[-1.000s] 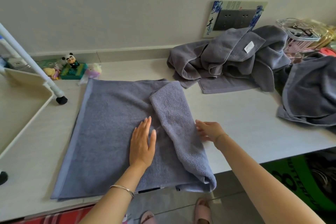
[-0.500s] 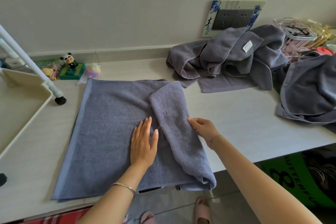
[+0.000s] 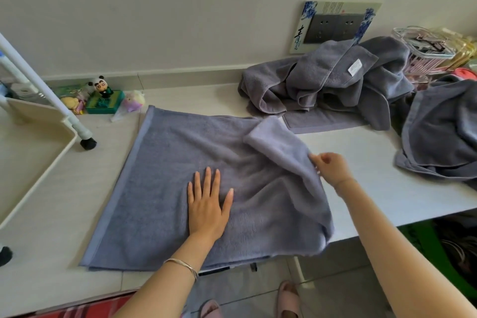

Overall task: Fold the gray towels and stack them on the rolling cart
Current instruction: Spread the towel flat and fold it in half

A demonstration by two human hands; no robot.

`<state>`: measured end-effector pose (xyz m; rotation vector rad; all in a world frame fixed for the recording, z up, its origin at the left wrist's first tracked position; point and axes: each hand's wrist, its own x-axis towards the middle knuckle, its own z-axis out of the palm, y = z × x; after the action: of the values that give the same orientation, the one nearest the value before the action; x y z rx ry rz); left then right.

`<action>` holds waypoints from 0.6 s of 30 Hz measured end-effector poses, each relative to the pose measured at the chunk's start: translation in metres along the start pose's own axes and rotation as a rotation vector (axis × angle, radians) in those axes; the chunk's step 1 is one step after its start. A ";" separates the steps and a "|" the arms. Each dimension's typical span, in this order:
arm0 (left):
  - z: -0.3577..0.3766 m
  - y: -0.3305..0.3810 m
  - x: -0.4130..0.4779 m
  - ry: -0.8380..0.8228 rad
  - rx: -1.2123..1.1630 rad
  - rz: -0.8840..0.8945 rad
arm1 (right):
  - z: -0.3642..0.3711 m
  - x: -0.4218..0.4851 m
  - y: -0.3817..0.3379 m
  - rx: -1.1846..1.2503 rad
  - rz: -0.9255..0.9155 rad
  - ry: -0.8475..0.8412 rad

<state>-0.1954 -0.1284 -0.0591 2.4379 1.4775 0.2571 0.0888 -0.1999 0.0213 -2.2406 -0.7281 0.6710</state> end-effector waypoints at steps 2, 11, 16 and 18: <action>0.002 0.000 0.001 -0.010 0.018 -0.021 | 0.008 -0.008 0.016 0.174 0.210 -0.075; -0.024 -0.019 0.046 -0.036 0.088 -0.035 | 0.011 -0.037 0.045 -0.009 0.105 -0.112; -0.013 -0.029 0.042 -0.062 0.130 -0.075 | 0.004 -0.041 0.022 0.142 -0.127 0.112; -0.013 -0.028 0.042 -0.059 0.130 -0.092 | -0.006 -0.039 0.013 0.165 -0.203 0.235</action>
<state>-0.2031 -0.0769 -0.0559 2.4444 1.6225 0.0710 0.0689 -0.2358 0.0251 -2.0181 -0.7411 0.3484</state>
